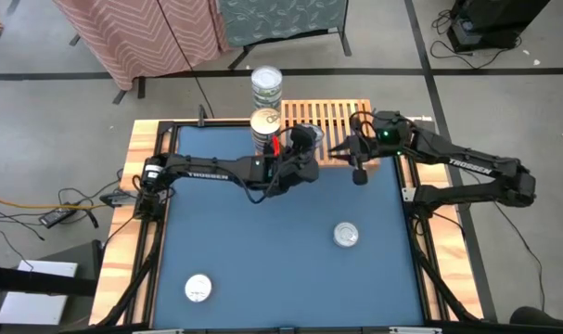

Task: Stack canned seafood by type on shelf
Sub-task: Stack the dark blue tuna can on top of the dark blue tuna can on the shelf

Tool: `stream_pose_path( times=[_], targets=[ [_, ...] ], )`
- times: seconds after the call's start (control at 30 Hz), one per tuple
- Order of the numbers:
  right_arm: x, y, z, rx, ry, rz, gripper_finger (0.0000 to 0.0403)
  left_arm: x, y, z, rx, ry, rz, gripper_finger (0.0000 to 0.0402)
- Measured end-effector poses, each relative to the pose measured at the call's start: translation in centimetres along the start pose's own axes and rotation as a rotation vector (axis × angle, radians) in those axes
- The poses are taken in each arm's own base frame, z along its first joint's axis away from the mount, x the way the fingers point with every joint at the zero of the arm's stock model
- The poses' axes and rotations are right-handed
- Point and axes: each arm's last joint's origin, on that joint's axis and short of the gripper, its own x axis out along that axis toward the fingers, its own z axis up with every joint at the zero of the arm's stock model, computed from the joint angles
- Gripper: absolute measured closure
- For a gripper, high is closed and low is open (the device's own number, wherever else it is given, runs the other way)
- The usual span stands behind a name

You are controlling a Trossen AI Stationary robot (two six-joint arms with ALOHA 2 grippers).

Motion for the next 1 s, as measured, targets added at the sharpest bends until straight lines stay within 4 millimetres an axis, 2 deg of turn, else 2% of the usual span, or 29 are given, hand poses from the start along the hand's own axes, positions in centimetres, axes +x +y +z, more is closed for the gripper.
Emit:
stream_pose_path(
  times=[0.2,0.47,0.73,1.0],
  targets=[
    [0.6,-0.6,0.3,-0.02,-0.006,-0.089,0.0355,-0.1,0.1,-0.1,0.005,0.025,0.016,0.0057],
    [0.6,-0.6,0.6,-0.041,-0.05,-0.065,0.0376,-0.1,0.3,0.0,0.023,0.023,0.027,0.0057],
    [2.6,-0.9,0.0,-0.047,-0.017,-0.036,0.0394,-0.1,0.5,0.1,0.043,0.02,0.039,0.0057],
    [2.6,-1.1,0.0,-0.064,-0.008,-0.089,0.0395,-0.1,0.6,0.0,0.05,0.048,0.056,0.0057]
  ],
)
